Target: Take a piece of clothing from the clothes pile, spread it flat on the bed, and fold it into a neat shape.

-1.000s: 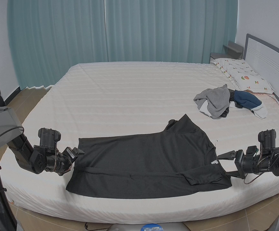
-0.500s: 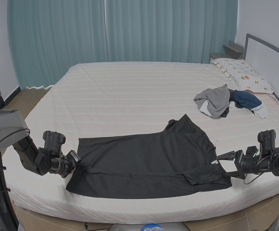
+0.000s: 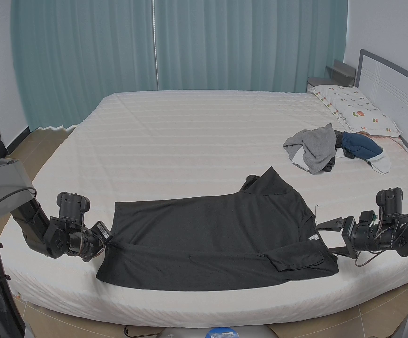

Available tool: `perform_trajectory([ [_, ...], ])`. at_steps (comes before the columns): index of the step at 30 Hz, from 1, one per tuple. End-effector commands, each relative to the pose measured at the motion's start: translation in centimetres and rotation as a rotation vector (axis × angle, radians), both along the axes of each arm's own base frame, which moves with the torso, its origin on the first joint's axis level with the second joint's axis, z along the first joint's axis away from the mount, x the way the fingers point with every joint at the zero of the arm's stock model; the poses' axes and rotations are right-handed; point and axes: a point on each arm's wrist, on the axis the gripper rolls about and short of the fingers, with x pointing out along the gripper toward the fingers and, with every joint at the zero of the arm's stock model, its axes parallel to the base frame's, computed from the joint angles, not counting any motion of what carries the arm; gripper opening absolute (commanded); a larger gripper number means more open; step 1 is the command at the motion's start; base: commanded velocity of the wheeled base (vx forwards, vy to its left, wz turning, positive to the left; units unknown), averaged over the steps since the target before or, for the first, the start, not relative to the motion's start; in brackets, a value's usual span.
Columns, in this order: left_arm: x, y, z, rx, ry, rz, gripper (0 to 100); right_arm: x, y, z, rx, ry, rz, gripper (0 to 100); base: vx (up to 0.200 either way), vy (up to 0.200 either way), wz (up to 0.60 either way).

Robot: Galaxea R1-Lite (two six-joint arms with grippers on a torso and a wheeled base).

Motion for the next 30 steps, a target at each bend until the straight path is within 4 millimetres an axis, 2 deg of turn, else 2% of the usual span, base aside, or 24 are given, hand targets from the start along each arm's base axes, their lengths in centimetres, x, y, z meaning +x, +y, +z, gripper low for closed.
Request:
perform_trajectory([
  [1,-0.2,0.0,1.3,-0.002,-0.036,0.001,0,0.5,0.3,-0.3,-0.028,-0.019,-0.003,100,0.0,0.0,0.0],
  [10,-0.7,0.0,1.6,-0.002,-0.03,-0.002,0,2.6,0.2,-2.4,-0.159,-0.068,0.099,100,0.0,0.0,0.0],
  [17,-0.7,0.0,1.4,-0.004,-0.022,-0.002,0,5.3,0.3,-4.5,-0.2,-0.081,0.148,100,0.0,0.0,0.0],
  [22,-0.7,-0.1,1.4,-0.005,-0.02,-0.004,0,6.1,0.7,-6.0,-0.226,-0.081,0.196,100,0.0,0.0,0.0],
  [30,-0.7,-0.1,1.3,-0.005,-0.019,-0.004,0,6.6,0.6,-6.5,-0.22,-0.085,0.204,100,0.0,0.0,0.0],
])
